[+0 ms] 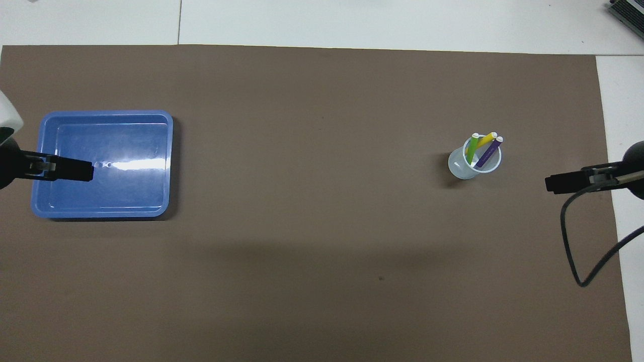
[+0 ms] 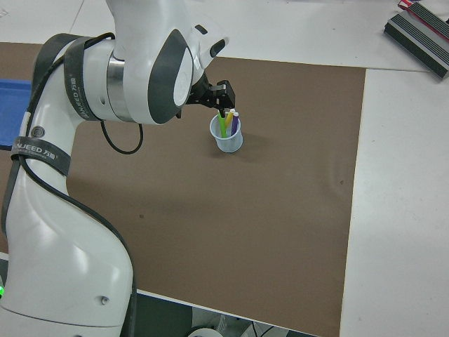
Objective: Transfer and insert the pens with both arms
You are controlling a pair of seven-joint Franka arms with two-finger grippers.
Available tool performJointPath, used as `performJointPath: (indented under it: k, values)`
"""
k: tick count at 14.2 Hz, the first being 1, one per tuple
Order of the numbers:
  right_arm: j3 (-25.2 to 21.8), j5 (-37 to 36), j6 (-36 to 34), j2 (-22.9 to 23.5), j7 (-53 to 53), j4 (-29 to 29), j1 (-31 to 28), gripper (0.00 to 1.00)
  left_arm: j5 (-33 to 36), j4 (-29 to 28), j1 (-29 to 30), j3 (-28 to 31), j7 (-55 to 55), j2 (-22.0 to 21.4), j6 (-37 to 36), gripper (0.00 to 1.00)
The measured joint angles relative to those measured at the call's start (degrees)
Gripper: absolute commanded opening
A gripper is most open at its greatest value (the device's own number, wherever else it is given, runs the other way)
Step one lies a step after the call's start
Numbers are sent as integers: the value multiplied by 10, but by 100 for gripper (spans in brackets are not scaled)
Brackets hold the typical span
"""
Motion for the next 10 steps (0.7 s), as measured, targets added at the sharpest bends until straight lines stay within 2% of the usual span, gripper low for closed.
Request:
performJointPath:
  k: [10]
  values:
    - [0, 0, -1, -24, 0, 0, 0, 100, 0, 0, 0, 0, 0, 0, 0, 100]
